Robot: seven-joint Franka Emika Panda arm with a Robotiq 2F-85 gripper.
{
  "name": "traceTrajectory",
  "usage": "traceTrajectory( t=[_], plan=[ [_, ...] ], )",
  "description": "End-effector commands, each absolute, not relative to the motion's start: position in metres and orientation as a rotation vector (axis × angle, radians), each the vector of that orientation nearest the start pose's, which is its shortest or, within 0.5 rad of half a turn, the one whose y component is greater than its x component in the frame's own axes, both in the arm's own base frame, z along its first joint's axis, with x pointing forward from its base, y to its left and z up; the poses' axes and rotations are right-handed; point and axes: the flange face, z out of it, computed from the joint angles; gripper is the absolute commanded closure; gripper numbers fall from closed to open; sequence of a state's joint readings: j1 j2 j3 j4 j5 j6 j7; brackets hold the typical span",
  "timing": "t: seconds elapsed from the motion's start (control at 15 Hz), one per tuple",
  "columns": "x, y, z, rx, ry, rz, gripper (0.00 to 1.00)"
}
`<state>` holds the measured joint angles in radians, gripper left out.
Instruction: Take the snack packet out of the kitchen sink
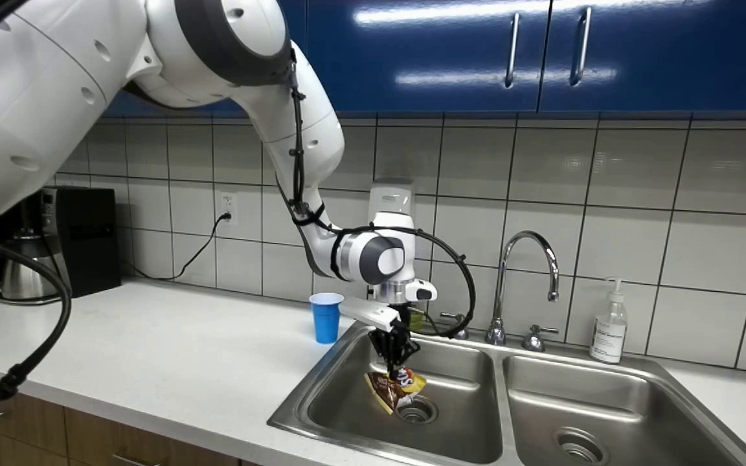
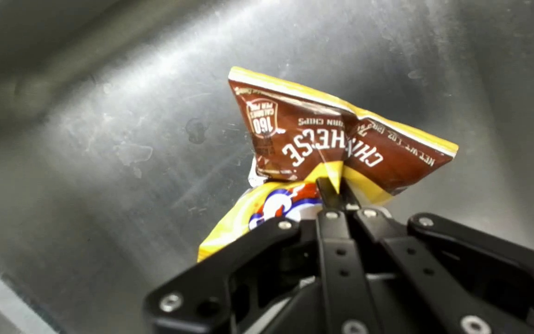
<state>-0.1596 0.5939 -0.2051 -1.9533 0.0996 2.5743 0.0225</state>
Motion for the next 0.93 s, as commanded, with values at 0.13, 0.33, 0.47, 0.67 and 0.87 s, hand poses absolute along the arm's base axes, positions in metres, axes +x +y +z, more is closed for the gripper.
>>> traceTrajectory(
  t=[0.13, 0.33, 0.47, 0.67, 0.87],
  plan=[
    [0.532, -0.197, 0.267, -3.131, 0.615, -0.022, 1.0],
    [0.508, -0.184, 0.294, -3.149, 0.553, 0.032, 1.0],
    [0.495, -0.169, 0.301, -3.165, 0.493, 0.077, 1.0],
    [0.479, -0.14, 0.302, -3.188, 0.384, 0.122, 1.0],
    [0.471, -0.106, 0.298, -3.203, 0.269, 0.13, 1.0]
  ],
)
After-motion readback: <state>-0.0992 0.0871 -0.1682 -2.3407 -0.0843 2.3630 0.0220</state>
